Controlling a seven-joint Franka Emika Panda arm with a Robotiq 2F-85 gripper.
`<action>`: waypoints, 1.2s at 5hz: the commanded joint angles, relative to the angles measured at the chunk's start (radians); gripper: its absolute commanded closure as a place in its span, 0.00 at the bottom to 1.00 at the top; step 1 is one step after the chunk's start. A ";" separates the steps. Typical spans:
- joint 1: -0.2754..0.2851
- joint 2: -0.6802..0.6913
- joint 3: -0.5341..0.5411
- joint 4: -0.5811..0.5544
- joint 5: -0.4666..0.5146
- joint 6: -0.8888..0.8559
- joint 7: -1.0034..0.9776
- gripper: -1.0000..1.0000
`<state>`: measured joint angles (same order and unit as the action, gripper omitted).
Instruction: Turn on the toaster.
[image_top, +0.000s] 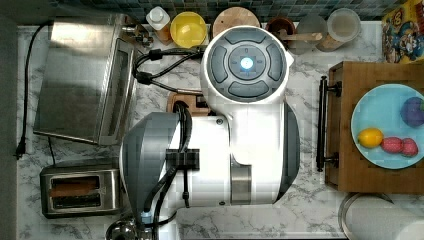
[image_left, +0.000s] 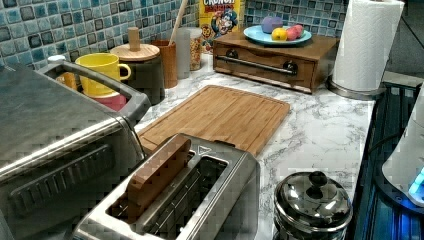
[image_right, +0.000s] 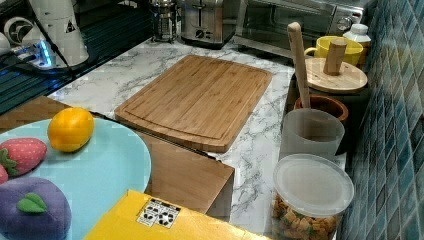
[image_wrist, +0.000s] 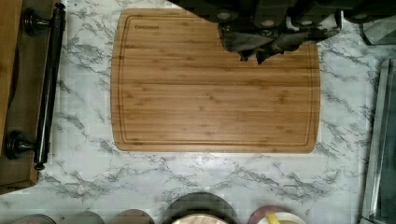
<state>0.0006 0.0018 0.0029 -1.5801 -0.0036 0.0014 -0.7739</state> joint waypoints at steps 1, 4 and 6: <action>0.044 -0.138 0.057 -0.316 -0.011 0.162 -0.016 1.00; 0.100 -0.228 0.115 -0.492 0.024 0.191 -0.011 1.00; 0.198 -0.234 0.111 -0.685 -0.008 0.290 0.061 1.00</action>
<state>0.1422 -0.1859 0.1288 -2.1602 -0.0103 0.2585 -0.7729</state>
